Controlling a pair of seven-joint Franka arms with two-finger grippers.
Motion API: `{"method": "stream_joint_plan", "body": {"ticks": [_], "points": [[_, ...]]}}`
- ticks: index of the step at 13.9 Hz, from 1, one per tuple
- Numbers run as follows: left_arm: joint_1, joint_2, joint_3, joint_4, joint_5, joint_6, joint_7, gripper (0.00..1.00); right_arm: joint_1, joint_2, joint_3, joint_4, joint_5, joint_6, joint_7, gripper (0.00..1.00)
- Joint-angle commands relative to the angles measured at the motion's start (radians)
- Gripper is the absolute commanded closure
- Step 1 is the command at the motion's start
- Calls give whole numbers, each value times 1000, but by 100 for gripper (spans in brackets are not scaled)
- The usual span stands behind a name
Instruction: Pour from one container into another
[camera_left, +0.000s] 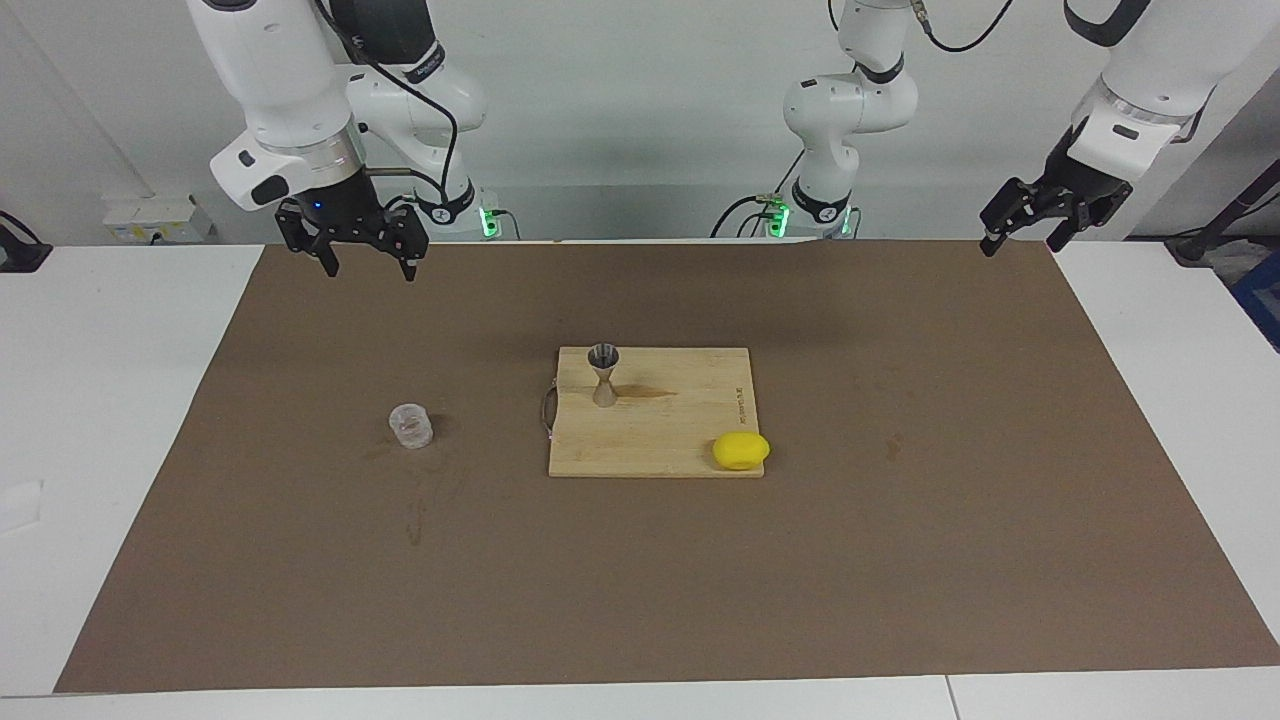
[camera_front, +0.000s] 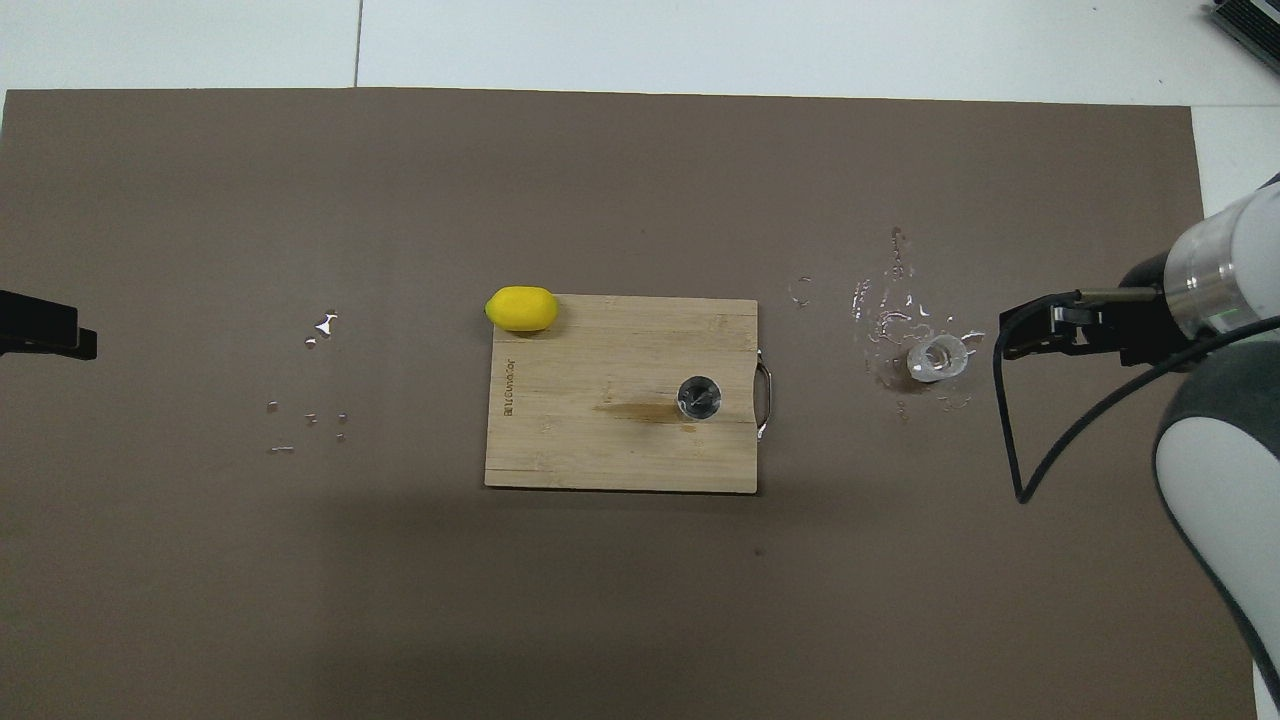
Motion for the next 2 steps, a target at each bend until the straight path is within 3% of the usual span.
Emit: {"method": "stream_joint_plan", "body": {"ticks": [1,2], "points": [[-3,-3,-7,-10,-9,15,4,0,-11,-13,4,-7,19,-4,18,1],[-4,-3,-8,-10,-9,15,4,0,-13,-13,4,-7,19,-4,16,1]]}}
